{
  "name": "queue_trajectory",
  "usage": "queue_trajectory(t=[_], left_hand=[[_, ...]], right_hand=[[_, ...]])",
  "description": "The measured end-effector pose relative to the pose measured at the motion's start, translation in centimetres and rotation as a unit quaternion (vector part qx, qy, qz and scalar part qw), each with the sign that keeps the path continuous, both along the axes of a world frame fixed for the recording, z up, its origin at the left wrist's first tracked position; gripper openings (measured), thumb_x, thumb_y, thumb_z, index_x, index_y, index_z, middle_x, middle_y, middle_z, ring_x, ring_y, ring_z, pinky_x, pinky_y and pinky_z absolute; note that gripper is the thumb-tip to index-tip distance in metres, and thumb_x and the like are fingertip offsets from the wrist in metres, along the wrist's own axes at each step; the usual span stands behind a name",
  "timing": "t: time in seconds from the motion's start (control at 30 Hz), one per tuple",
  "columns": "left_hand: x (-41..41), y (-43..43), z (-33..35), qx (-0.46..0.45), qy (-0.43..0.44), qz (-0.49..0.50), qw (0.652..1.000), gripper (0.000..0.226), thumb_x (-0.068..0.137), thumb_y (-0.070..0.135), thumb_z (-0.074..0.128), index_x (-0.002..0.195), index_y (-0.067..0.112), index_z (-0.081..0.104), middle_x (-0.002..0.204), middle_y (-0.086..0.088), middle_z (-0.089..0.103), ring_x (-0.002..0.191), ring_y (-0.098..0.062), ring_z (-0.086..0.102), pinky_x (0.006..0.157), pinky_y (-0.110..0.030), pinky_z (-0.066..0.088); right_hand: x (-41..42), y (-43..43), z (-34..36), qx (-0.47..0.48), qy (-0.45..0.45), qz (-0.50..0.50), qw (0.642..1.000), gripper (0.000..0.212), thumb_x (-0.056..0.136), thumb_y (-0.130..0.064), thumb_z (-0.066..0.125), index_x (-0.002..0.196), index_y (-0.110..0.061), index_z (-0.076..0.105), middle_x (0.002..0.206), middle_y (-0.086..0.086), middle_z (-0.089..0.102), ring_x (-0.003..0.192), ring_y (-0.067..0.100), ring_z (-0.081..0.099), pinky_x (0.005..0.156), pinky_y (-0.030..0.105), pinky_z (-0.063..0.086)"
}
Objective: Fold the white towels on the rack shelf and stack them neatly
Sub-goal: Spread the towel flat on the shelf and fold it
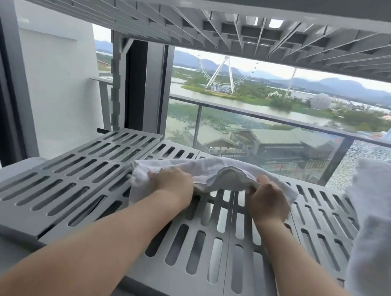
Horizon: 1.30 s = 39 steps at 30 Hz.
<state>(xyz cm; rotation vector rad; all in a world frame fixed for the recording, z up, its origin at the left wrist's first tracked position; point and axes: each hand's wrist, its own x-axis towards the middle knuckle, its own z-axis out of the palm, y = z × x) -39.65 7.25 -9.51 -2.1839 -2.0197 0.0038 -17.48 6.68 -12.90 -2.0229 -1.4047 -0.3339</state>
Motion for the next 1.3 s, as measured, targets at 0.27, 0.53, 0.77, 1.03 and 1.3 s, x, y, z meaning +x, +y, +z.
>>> queue_trajectory(t=[0.27,0.53,0.77,1.03,1.3], left_hand=[[-0.2,3.5,-0.9,-0.012,-0.076,-0.114,0.991,0.052,0.101,0.018,0.032,0.144,0.044,0.045,0.158,-0.009,0.034,0.150,-0.032,0.020,0.117,-0.069,0.007],[1.6,8.2,-1.2,-0.004,-0.088,-0.246,0.965,0.059,0.102,0.006,0.031,0.154,0.033,0.035,0.164,0.004,0.028,0.152,-0.017,0.023,0.124,-0.052,0.012],[8.6,8.0,1.6,-0.083,0.119,-0.059,0.988,0.045,0.100,0.022,0.051,0.144,0.015,0.053,0.148,-0.008,0.052,0.134,-0.038,0.050,0.103,-0.063,0.042],[9.7,9.8,5.2,-0.015,-0.146,-0.115,0.982,0.030,0.095,0.006,0.050,0.122,0.005,0.063,0.121,-0.013,0.065,0.109,-0.032,0.063,0.090,-0.038,0.054],[7.6,9.9,2.4,0.051,-0.088,-0.109,0.989,0.051,0.093,0.003,0.040,0.143,0.008,0.042,0.136,-0.012,0.055,0.117,-0.032,0.061,0.085,-0.042,0.053]], right_hand=[[0.4,-2.1,0.5,-0.026,-0.027,-0.046,0.998,0.011,0.096,-0.028,0.053,0.090,-0.018,0.054,0.084,0.008,0.070,0.081,0.031,0.068,0.057,0.032,0.039],[1.3,-2.5,1.7,-0.117,0.008,-0.108,0.987,0.009,0.083,-0.021,0.059,0.085,-0.019,0.050,0.075,0.002,0.058,0.071,0.025,0.052,0.059,0.032,0.040],[1.6,0.3,7.2,-0.425,0.149,-0.058,0.891,0.017,0.091,-0.013,0.054,0.078,-0.006,0.063,0.070,0.009,0.073,0.059,0.021,0.071,0.059,0.029,0.052],[4.9,3.4,8.1,-0.141,0.215,0.066,0.964,0.023,0.100,-0.011,0.047,0.108,-0.001,0.067,0.091,0.019,0.073,0.083,0.034,0.070,0.077,0.038,0.052],[5.4,3.1,3.1,-0.179,-0.015,0.015,0.984,0.036,0.093,-0.015,0.048,0.128,-0.014,0.053,0.114,0.010,0.069,0.107,0.032,0.065,0.075,0.036,0.047]])
